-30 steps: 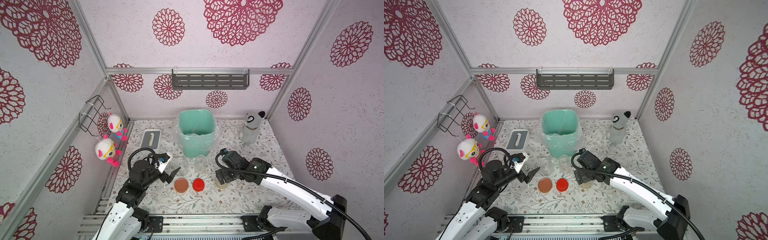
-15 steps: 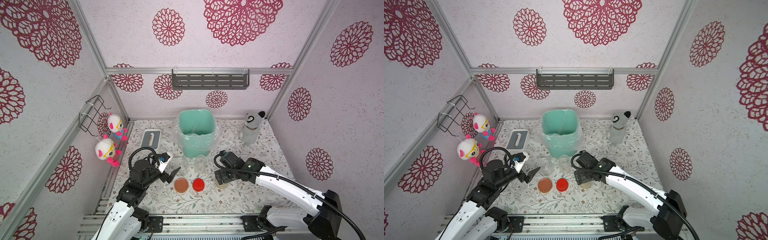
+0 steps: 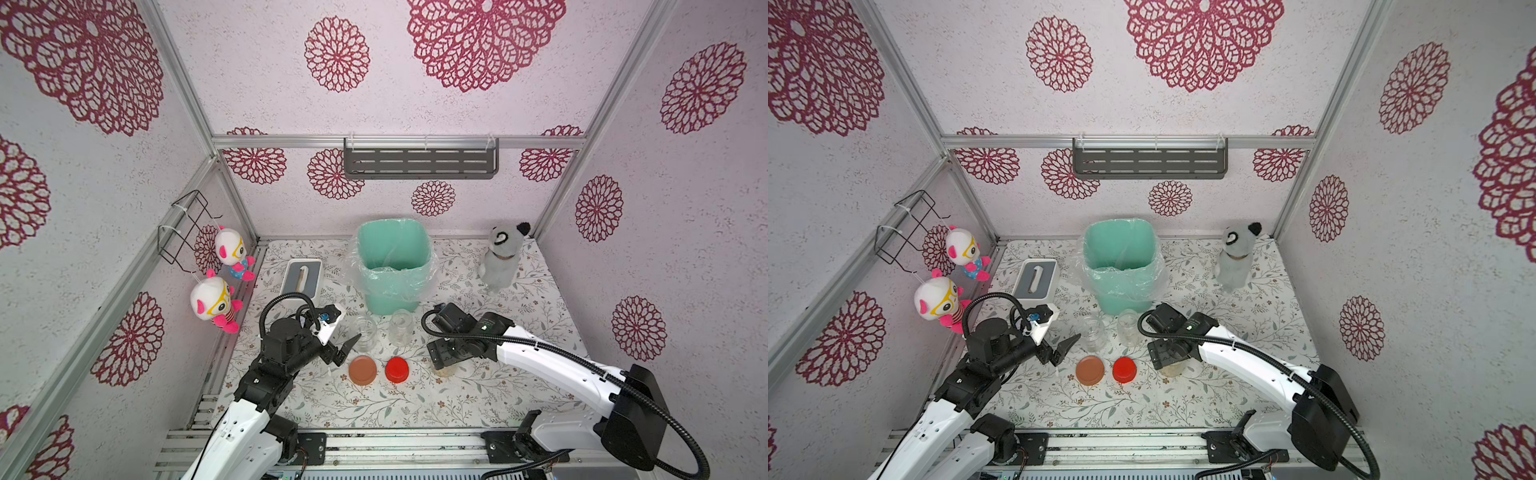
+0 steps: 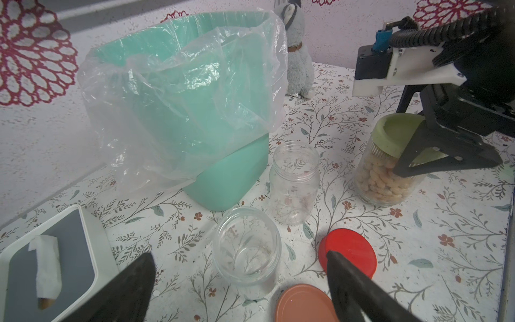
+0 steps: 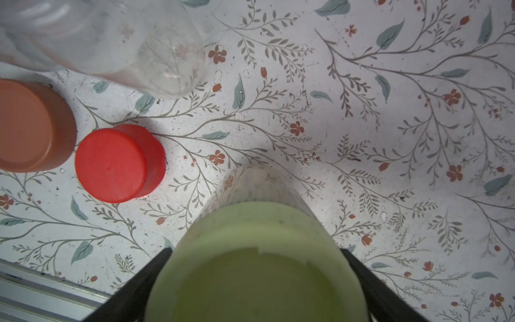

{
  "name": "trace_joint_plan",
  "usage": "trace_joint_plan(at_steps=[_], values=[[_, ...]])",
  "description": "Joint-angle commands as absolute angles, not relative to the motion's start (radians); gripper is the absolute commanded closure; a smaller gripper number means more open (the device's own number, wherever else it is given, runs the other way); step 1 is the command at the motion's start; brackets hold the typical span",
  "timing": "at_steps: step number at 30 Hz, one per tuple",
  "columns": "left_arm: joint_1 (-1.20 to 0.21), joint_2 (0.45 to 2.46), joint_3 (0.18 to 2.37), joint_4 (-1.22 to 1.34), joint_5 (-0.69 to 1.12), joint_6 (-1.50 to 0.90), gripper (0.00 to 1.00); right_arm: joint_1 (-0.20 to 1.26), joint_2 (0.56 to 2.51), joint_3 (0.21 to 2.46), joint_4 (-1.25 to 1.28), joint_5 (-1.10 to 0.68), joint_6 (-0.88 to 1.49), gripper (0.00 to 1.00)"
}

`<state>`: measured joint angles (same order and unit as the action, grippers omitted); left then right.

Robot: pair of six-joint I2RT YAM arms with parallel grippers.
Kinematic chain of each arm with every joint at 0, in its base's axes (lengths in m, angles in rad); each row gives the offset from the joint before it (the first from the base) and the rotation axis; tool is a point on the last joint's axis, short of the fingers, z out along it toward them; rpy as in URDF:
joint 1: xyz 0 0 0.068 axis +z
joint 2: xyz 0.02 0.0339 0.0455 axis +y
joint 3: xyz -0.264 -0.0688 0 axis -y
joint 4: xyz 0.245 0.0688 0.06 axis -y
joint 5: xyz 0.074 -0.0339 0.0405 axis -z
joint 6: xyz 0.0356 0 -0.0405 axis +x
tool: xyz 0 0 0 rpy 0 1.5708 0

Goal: Empty moldy peanuts from jars
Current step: Pick up the jar from the center of the board.

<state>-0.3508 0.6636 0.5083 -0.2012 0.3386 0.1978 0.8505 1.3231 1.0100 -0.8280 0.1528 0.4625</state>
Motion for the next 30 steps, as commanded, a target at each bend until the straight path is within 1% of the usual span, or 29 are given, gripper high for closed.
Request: trace_joint_plan(at_steps=[1,9,17,19,23,25,26,28,29,30], values=[[-0.354,0.67,0.538,-0.199,0.341,0.19,0.03,0.844,1.329,1.047,-0.851,0.179,0.455,0.12],[-0.354,0.692,0.541,-0.184,0.346,0.181,0.03,0.845,1.322,1.046,-0.852,0.177,0.456,0.13],[-0.354,0.702,0.548,-0.178,0.333,0.201,0.03,0.844,1.318,1.061,-0.859,0.187,0.44,0.28],[-0.353,0.705,0.555,-0.184,0.335,0.204,0.03,0.844,1.3,1.063,-0.85,0.188,0.443,0.36],[-0.354,0.718,0.563,-0.178,0.345,0.209,0.03,0.834,1.246,1.055,-0.797,0.178,0.446,0.58],[-0.353,0.727,0.571,-0.177,0.349,0.208,0.03,0.823,1.22,1.045,-0.769,0.165,0.445,0.64],[-0.353,0.731,0.576,-0.178,0.354,0.207,0.03,0.817,1.203,1.042,-0.756,0.158,0.444,0.69],[-0.354,0.738,0.585,-0.177,0.367,0.203,0.03,0.803,1.176,1.039,-0.736,0.144,0.442,0.84],[-0.355,0.739,0.587,-0.174,0.369,0.201,0.03,0.793,1.159,1.039,-0.724,0.133,0.439,0.96],[-0.356,0.742,0.59,-0.17,0.372,0.198,0.03,0.784,1.142,1.038,-0.711,0.123,0.436,1.0]])
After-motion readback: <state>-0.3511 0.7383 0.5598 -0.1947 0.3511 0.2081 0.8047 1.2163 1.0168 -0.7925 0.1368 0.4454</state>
